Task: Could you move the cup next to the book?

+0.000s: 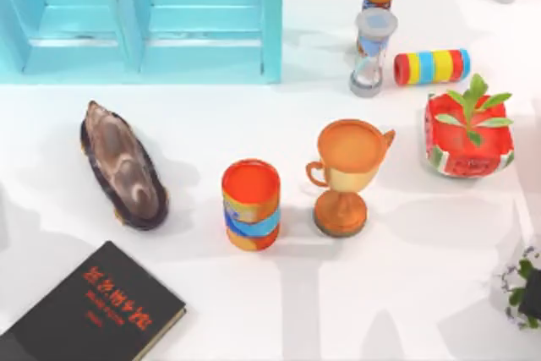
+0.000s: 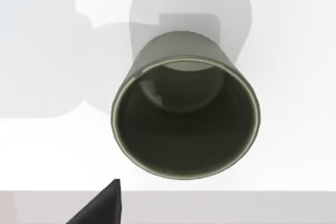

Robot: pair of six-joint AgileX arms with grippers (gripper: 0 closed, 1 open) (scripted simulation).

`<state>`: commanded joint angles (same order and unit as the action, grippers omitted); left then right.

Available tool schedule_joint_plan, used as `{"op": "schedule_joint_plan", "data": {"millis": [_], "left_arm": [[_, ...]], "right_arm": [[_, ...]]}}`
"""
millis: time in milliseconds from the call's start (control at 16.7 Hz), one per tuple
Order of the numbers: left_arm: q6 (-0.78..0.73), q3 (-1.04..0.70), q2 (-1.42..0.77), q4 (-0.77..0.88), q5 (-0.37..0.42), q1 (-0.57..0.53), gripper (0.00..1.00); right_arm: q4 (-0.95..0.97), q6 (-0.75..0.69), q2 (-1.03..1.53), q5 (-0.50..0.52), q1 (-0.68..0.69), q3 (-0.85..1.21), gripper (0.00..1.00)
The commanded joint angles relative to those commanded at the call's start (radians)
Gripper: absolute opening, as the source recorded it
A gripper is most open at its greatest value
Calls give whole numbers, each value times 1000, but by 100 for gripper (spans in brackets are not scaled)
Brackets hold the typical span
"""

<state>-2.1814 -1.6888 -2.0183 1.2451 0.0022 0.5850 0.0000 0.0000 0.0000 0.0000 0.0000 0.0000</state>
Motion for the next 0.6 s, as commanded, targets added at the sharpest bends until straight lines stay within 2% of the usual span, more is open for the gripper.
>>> {"op": "schedule_joint_plan", "data": {"millis": [300, 600], "left_arm": [[-4, 173, -48, -238, 0, 3, 100], [-7, 223, -64, -293, 0, 5, 100]], "right_arm": [[0, 0, 0, 0, 0, 0, 100], [0, 0, 0, 0, 0, 0, 100]]}}
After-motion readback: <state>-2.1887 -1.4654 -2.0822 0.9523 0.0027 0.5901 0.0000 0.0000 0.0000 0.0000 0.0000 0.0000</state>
